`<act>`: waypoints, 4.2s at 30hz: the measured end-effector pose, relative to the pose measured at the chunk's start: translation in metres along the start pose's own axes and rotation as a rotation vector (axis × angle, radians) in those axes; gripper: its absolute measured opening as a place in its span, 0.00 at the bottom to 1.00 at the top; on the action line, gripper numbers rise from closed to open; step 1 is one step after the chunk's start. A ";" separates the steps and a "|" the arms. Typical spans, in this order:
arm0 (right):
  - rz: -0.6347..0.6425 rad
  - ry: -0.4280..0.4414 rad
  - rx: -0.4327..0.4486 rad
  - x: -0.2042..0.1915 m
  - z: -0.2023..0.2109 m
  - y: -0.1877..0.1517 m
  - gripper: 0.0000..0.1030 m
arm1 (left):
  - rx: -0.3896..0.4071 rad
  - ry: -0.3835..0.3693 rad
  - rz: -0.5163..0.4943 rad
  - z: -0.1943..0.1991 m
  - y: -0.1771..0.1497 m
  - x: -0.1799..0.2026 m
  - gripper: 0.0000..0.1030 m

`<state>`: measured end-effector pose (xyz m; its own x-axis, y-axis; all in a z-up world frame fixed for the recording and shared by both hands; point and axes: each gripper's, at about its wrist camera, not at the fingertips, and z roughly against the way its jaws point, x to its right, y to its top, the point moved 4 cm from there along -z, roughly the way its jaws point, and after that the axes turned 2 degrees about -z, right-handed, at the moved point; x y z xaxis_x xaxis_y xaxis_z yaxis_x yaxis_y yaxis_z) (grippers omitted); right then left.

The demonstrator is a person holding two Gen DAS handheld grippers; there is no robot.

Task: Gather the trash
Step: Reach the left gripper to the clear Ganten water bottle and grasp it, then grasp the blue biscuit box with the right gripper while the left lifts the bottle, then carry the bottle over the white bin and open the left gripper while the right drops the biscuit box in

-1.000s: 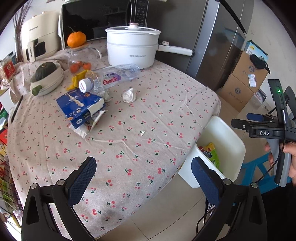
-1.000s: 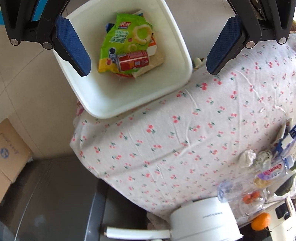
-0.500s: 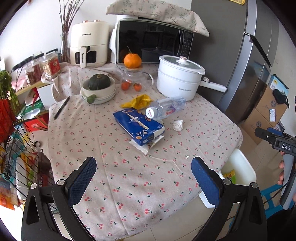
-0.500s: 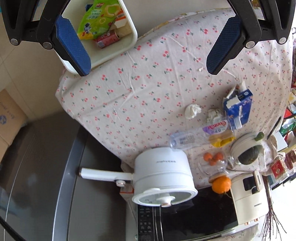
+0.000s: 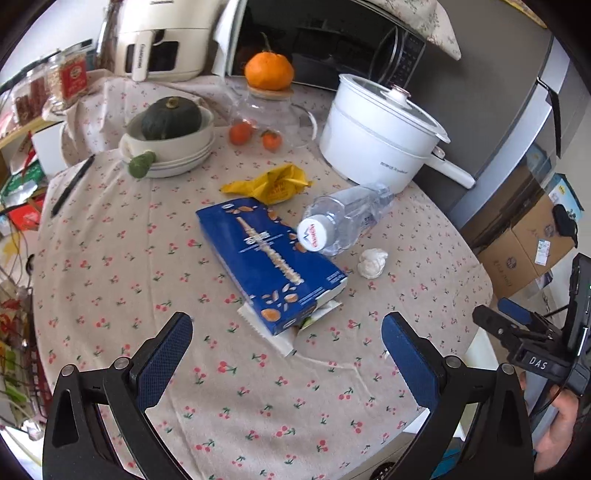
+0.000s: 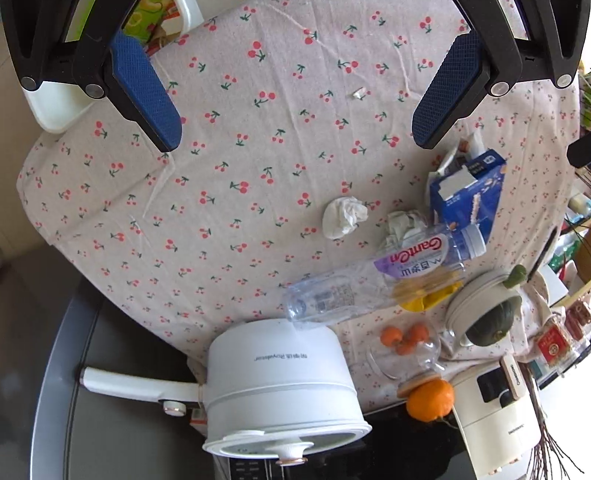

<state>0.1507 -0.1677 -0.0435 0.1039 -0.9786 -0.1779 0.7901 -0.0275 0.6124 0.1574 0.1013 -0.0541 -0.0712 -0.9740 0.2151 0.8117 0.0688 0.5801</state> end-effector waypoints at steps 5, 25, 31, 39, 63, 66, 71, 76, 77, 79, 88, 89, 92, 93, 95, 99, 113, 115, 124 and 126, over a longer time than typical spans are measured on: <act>-0.021 -0.029 -0.037 0.026 -0.023 0.006 0.99 | -0.053 0.023 -0.167 -0.039 0.043 0.034 1.00; -0.122 -0.038 -0.082 0.086 -0.052 0.017 0.99 | -0.506 0.176 -0.621 -0.214 0.107 0.126 0.74; -0.120 -0.037 -0.081 0.088 -0.049 0.019 0.99 | -0.459 0.103 -0.508 -0.190 0.106 0.124 0.66; -0.143 -0.018 -0.075 0.080 -0.043 0.021 0.99 | -0.243 -0.046 -0.330 -0.088 0.099 0.113 0.65; 0.214 0.200 -0.142 -0.150 -0.063 0.022 0.99 | 0.070 0.031 0.289 0.056 -0.032 -0.114 0.63; 0.283 0.155 -0.152 -0.181 -0.087 0.023 0.99 | 0.075 0.003 0.334 0.054 -0.036 -0.128 0.63; 0.339 0.117 -0.211 -0.203 -0.121 0.010 0.99 | 0.088 -0.002 0.342 0.051 -0.036 -0.134 0.63; 0.351 0.075 -0.234 -0.204 -0.141 0.000 0.97 | 0.111 0.006 0.355 0.043 -0.032 -0.137 0.63; 0.341 0.070 -0.231 -0.203 -0.142 0.000 0.96 | 0.114 0.008 0.356 0.042 -0.031 -0.137 0.63; 0.320 0.077 -0.223 -0.201 -0.142 0.001 0.91 | 0.119 0.011 0.356 0.042 -0.029 -0.137 0.63; 0.321 0.112 -0.123 -0.196 -0.105 0.010 0.91 | 0.163 -0.003 0.340 0.059 -0.025 -0.133 0.63; 0.317 0.121 -0.115 -0.196 -0.100 0.012 0.91 | 0.169 -0.006 0.338 0.062 -0.024 -0.132 0.63; 0.307 0.145 -0.089 -0.194 -0.083 0.016 0.91 | 0.181 -0.016 0.332 0.068 -0.023 -0.129 0.63; 0.302 0.156 -0.082 -0.192 -0.076 0.017 0.91 | 0.184 -0.023 0.331 0.070 -0.023 -0.127 0.63; 0.289 0.177 -0.073 -0.187 -0.063 0.017 0.91 | 0.190 -0.038 0.328 0.074 -0.023 -0.124 0.63; 0.267 0.191 -0.051 -0.169 -0.035 0.016 0.91 | 0.190 -0.071 0.298 0.080 -0.023 -0.108 0.63; 0.135 0.039 -0.014 -0.018 0.051 -0.014 0.91 | 0.117 -0.260 0.092 0.076 -0.037 0.025 0.63; 0.093 0.010 -0.017 0.012 0.064 -0.023 0.91 | 0.106 -0.296 0.063 0.072 -0.038 0.049 0.63; -0.104 -0.081 -0.102 0.122 0.082 -0.075 0.91 | 0.048 -0.449 -0.097 0.041 -0.049 0.175 0.63; -0.136 -0.075 -0.131 0.141 0.085 -0.084 0.91 | 0.037 -0.482 -0.126 0.031 -0.055 0.202 0.63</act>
<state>0.0478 -0.3206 -0.0544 -0.0510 -0.9802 -0.1911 0.8659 -0.1387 0.4805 0.0800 -0.0928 -0.0180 -0.4345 -0.7650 0.4754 0.7588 -0.0265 0.6508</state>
